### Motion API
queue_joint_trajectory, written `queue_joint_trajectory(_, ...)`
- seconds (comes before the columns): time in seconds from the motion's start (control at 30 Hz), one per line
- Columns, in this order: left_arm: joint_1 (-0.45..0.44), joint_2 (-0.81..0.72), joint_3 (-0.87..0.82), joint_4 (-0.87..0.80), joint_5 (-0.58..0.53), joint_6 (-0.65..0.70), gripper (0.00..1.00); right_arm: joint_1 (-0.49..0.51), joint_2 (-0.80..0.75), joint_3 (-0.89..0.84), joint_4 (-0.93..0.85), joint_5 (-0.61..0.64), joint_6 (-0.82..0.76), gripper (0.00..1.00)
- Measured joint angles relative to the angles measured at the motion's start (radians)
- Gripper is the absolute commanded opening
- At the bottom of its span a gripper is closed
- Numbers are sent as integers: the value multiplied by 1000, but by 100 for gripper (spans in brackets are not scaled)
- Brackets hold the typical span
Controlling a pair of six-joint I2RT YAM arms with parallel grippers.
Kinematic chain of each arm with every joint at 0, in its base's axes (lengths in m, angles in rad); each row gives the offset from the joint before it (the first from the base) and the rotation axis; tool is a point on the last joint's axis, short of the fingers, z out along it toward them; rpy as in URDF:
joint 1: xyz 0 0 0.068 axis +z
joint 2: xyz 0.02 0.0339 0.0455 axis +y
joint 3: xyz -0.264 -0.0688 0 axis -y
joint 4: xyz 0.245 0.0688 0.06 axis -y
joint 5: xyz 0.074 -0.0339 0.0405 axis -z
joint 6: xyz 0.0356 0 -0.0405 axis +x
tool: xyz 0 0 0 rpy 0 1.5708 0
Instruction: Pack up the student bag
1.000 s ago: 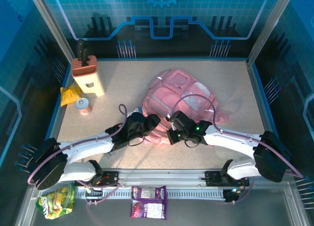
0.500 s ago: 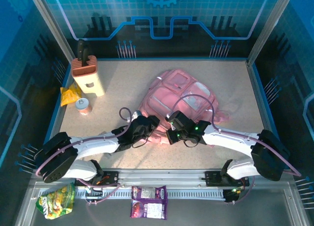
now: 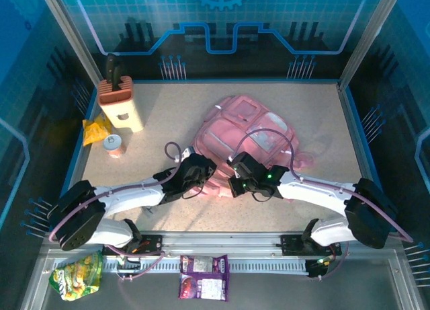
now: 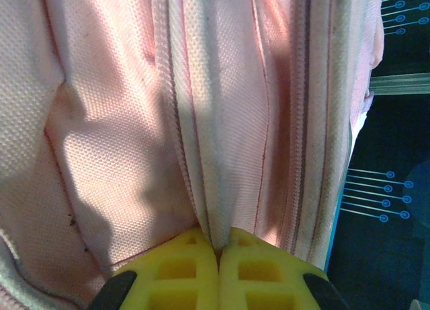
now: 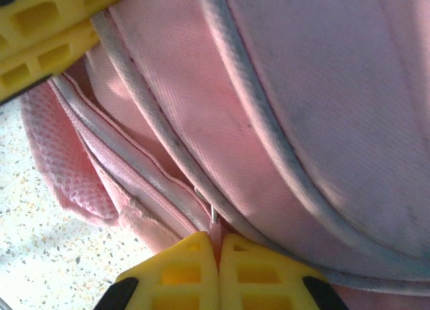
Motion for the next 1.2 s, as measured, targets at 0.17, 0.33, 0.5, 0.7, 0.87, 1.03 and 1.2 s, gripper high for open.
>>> queue_joint_trajectory(0.17,108,-53,8,-51,97,70,0,-11,-50,-5,-10,3,-3,0)
queue_joint_trajectory(0.33,238,-82,26,-102,193,159,0,-95,-119,-44,-47,-13,-8,0)
queue_joint_trajectory(0.5,346,-67,77,-176,301,251,0,-192,-159,-60,-66,-10,-25,0)
queue_joint_trajectory(0.7,446,48,193,-229,439,344,4,-161,-158,-30,-62,-6,-31,0)
queue_joint_trajectory(0.87,470,66,208,-207,457,369,35,-105,-111,-19,-65,-7,-20,0)
queue_joint_trajectory(1.03,459,-13,96,-129,449,323,50,-100,-82,-19,-64,-13,-11,0)
queue_joint_trajectory(1.2,335,-115,10,-106,379,239,56,-99,-69,-19,-62,-13,-11,0)
